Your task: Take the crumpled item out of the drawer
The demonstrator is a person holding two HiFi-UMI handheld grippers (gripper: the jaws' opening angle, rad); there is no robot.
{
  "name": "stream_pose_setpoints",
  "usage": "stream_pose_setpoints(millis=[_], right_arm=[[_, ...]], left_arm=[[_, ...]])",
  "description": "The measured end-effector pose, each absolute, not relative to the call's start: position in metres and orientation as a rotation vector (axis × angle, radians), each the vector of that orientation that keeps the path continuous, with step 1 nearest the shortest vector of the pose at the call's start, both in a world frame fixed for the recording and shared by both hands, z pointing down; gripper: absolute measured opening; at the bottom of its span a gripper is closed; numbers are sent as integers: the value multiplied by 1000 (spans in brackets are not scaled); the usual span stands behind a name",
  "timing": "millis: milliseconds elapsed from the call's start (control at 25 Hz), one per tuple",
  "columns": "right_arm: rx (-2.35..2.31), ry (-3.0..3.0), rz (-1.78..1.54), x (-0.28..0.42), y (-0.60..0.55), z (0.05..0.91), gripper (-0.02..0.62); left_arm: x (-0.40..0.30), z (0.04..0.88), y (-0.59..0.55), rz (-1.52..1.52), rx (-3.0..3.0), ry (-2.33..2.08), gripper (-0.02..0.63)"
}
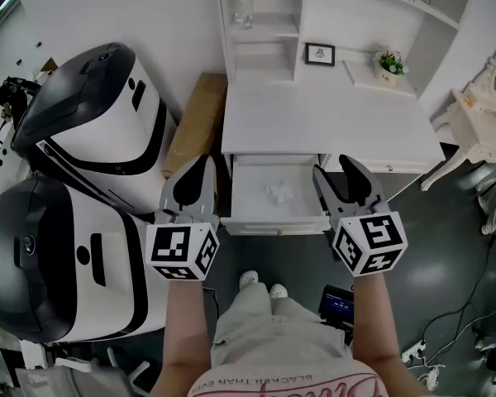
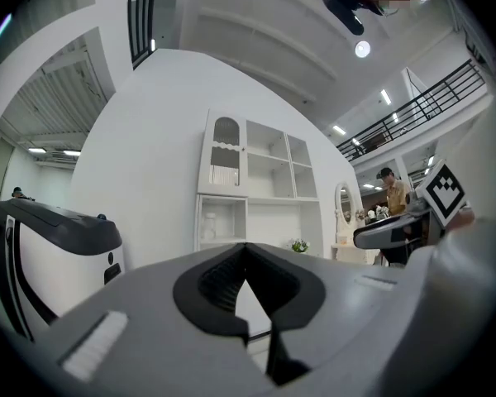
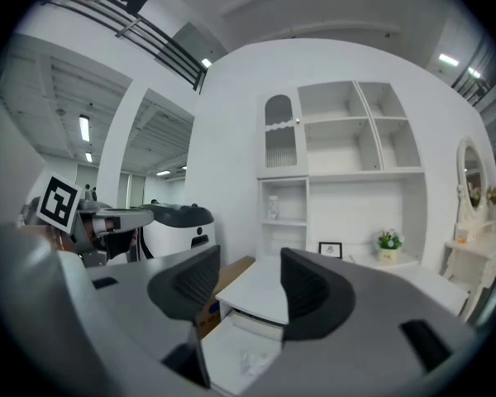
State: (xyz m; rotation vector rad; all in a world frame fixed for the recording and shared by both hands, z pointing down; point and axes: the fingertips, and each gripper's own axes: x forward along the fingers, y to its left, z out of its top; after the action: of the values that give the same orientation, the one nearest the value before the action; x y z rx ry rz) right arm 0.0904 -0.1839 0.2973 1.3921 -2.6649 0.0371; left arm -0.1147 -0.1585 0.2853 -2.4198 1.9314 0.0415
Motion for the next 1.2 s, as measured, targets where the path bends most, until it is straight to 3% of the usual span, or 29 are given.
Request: stream_pose_setpoints(millis=[80,160,920,1040,1200], right_arm=[[1376,-2677,66,84,-192,301,277],[1373,-2663,70,80,-202,305,317],[1273,-2374,308,56,-287,438,314],[1233,-2313,394,56,-297,471,267],[1159,-2238,517,56,-309,518,261]], left_arm=[[-120,289,-167,35,-2434,1934,10],[-124,292,-178,31,-2450,1932,9],[-144,367,-288,-99,-2667,1884,9],[-146,386,-300,-134,-2702,1885,9],[-146,410,-313,-172,-2742,1884,9]])
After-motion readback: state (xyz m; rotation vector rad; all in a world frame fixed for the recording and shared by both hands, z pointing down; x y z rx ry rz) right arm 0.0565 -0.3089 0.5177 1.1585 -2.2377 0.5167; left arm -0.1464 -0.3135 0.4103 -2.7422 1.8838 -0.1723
